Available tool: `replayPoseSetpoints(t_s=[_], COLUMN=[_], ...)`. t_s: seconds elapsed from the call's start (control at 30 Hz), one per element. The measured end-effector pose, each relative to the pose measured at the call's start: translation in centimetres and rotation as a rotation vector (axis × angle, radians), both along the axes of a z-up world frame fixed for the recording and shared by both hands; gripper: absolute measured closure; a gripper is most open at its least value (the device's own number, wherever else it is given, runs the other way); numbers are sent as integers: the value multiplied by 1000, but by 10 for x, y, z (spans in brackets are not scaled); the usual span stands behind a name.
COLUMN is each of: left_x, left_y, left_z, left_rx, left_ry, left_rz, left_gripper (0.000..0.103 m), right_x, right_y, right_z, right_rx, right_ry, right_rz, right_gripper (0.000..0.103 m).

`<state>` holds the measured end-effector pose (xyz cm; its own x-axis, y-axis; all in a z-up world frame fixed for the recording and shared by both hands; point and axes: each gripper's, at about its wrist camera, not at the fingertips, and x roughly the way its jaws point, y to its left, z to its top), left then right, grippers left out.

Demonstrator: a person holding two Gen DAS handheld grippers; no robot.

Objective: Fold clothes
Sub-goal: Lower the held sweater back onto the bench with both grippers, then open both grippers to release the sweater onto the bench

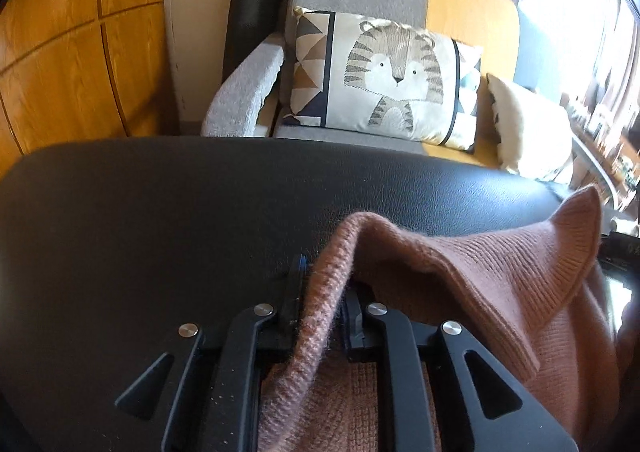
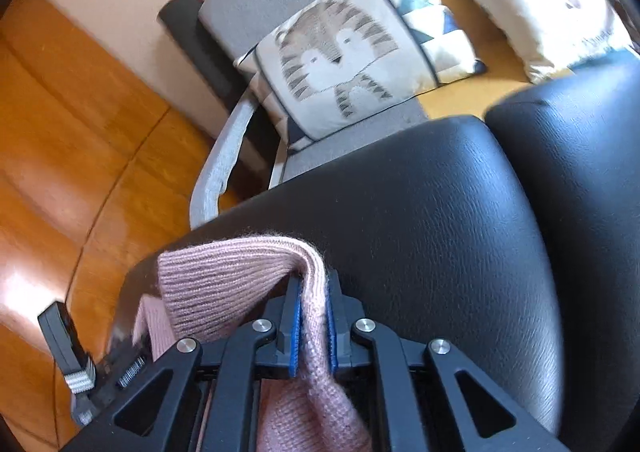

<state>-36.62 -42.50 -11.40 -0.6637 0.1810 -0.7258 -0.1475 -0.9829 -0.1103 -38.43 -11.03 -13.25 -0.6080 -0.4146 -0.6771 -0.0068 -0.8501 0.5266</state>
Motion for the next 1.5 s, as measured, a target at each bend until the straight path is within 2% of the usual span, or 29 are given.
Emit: replayPoseSetpoints(t_s=[0.07, 0.1, 0.13, 0.23, 0.27, 0.37, 0.5, 0.6, 0.7, 0.8, 1.0, 1.07, 1.23, 1.37, 1.5], left_x=[1, 2, 1, 0, 0, -1, -1, -1, -2, -2, -2, -2, -2, -3, -4], left_y=[4, 4, 3, 1, 0, -1, -1, -2, -4, -5, -4, -4, -4, -6, -9], left_z=[0, 0, -1, -3, -3, -4, -6, -7, -8, -9, -9, -9, -10, -11, -12], left_rx=[-15, -17, -9, 16, 25, 35, 41, 54, 70, 80, 81, 81, 80, 96, 112], left_ry=[6, 9, 9, 9, 9, 11, 18, 22, 25, 28, 30, 31, 32, 34, 36], left_rz=[1, 2, 2, 5, 6, 7, 11, 15, 18, 20, 22, 22, 22, 23, 25], left_gripper=[87, 87, 87, 87, 87, 87, 86, 86, 86, 85, 85, 85, 85, 84, 84], right_x=[-2, 2, 7, 26, 29, 27, 1, -27, -60, -75, -60, -50, -49, -68, -66], right_y=[-3, -3, -2, -18, -28, -66, -93, -103, -101, -94, -64, -61, -108, -138, -125], right_z=[13, 22, 31, 47, 48, 35, 20, 22, 18, 17, 36, 42, 42, 39, 44], right_rx=[143, 239, 282, 247, 244, 266, 308, 337, 314, 263, 245, 193, 248, 217, 117], right_ry=[5, 15, 40, 130, 131, 58, 42, 65, 41, 35, 61, 74, 38, 47, 29], right_rz=[13, -18, -25, 129, 194, 384, 419, 387, 339, 286, 164, 195, 382, 378, 318], right_gripper=[87, 79, 79, 83, 84, 87, 87, 87, 87, 87, 85, 83, 83, 83, 83])
